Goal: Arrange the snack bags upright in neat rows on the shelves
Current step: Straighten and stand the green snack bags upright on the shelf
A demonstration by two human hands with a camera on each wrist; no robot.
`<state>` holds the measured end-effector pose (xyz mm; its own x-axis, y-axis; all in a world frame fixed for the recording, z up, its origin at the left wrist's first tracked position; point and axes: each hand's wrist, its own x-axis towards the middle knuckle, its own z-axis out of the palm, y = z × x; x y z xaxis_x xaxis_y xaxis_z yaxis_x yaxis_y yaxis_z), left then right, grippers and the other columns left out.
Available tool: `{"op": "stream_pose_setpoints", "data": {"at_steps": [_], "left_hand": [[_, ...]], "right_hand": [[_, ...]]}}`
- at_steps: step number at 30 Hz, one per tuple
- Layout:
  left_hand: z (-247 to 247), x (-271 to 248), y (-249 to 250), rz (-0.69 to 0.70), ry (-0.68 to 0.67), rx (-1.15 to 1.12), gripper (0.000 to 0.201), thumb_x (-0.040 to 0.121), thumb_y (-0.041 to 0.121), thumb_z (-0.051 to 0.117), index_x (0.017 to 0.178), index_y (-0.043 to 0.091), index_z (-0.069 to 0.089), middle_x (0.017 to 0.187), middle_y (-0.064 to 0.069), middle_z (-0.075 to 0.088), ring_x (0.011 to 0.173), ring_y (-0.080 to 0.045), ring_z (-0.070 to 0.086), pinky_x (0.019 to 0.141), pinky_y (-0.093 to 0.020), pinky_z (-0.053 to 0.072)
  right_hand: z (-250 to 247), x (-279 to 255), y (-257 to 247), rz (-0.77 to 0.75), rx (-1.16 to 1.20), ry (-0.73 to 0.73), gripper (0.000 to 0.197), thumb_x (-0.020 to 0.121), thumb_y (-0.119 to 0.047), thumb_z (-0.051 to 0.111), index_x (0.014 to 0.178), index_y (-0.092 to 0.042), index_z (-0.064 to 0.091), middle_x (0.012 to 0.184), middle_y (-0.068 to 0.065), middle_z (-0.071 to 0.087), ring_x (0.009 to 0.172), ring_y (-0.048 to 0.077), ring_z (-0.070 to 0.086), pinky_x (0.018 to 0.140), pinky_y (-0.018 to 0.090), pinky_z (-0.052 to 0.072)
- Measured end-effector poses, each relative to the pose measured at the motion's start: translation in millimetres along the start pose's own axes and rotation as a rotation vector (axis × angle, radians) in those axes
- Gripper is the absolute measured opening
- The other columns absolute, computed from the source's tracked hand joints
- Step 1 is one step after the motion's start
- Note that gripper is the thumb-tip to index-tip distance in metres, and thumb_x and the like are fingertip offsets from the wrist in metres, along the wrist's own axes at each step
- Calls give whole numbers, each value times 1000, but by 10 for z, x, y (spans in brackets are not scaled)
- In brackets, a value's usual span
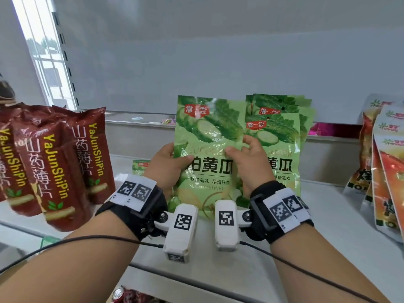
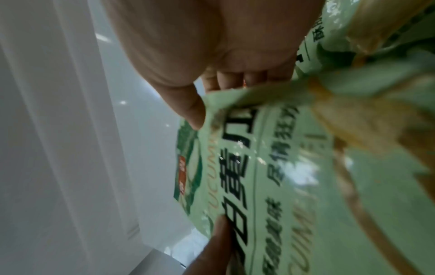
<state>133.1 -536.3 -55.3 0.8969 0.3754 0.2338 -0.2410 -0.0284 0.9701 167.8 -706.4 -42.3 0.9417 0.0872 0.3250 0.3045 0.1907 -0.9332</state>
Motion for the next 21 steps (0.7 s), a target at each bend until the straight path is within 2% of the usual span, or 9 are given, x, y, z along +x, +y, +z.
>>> {"op": "stream_pose_setpoints", "data": {"at_steps": [2, 5, 6, 8, 11, 13, 16, 18, 21], "left_hand": [[-26, 17, -41, -18, 88, 35, 17, 80, 12, 69, 94, 21, 64, 92, -12, 73, 85, -37, 69, 76, -57, 56], [-75, 59, -69, -42, 157, 115, 37, 82, 11, 69, 116, 16, 55, 102, -16, 67, 69, -29, 64, 65, -44, 56], [-87, 74, -74, -60, 160, 151, 53, 83, 11, 68, 131, 17, 45, 112, -16, 63, 76, -29, 64, 68, -44, 55], [-92, 106, -60, -73, 188, 351, 85, 83, 15, 69, 150, 24, 16, 143, -17, 38, 115, -37, 53, 96, -48, 47], [-11, 124, 15, -2, 229, 545, 90, 84, 21, 67, 152, 26, 7, 156, -12, 8, 139, -36, 24, 112, -45, 26], [87, 148, 38, 56, 185, 542, 74, 86, 22, 64, 148, 27, 24, 156, -7, 10, 140, -33, 23, 114, -44, 25], [278, 169, 29, 139, 65, 457, 49, 87, 24, 62, 134, 29, 49, 146, -2, 34, 126, -18, 40, 100, -30, 34], [455, 194, 0, 134, -45, 386, 42, 87, 23, 61, 129, 28, 53, 137, 0, 48, 114, -11, 46, 94, -29, 36], [693, 226, -32, 48, -179, 297, 45, 89, 22, 61, 133, 22, 51, 128, -1, 54, 115, -18, 52, 105, -40, 40]], "right_hand": [[-40, 46, -19, -57, -79, 70, 35, 85, -12, 64, 109, -27, 44, 108, -5, 59, 90, 6, 58, 72, 23, 47], [-146, 109, -77, -115, -150, 211, 38, 83, -13, 64, 111, -27, 42, 109, -6, 54, 96, 10, 54, 82, 25, 45], [-200, 134, -90, -126, -176, 252, 37, 83, -14, 64, 110, -27, 43, 110, -6, 53, 94, 8, 54, 78, 19, 44], [-333, 175, -115, -130, -255, 328, 38, 82, -14, 64, 112, -26, 45, 115, -6, 51, 88, 3, 53, 66, 8, 40], [-554, 211, -134, -96, -432, 456, 45, 80, -18, 63, 122, -22, 47, 127, -1, 48, 114, 19, 48, 96, 28, 41], [-689, 222, -137, -71, -505, 514, 48, 79, -19, 62, 125, -21, 46, 130, 2, 46, 122, 25, 42, 104, 39, 36], [-856, 230, -110, -48, -533, 550, 49, 80, -18, 61, 126, -19, 45, 130, 4, 46, 121, 26, 42, 101, 38, 37], [-948, 221, -60, -14, -516, 544, 46, 81, -18, 61, 123, -17, 44, 119, 1, 49, 114, 23, 46, 92, 33, 41], [-1025, 211, 5, 32, -426, 479, 41, 83, -17, 62, 120, -17, 43, 99, -7, 51, 94, 15, 53, 73, 22, 39]]}}
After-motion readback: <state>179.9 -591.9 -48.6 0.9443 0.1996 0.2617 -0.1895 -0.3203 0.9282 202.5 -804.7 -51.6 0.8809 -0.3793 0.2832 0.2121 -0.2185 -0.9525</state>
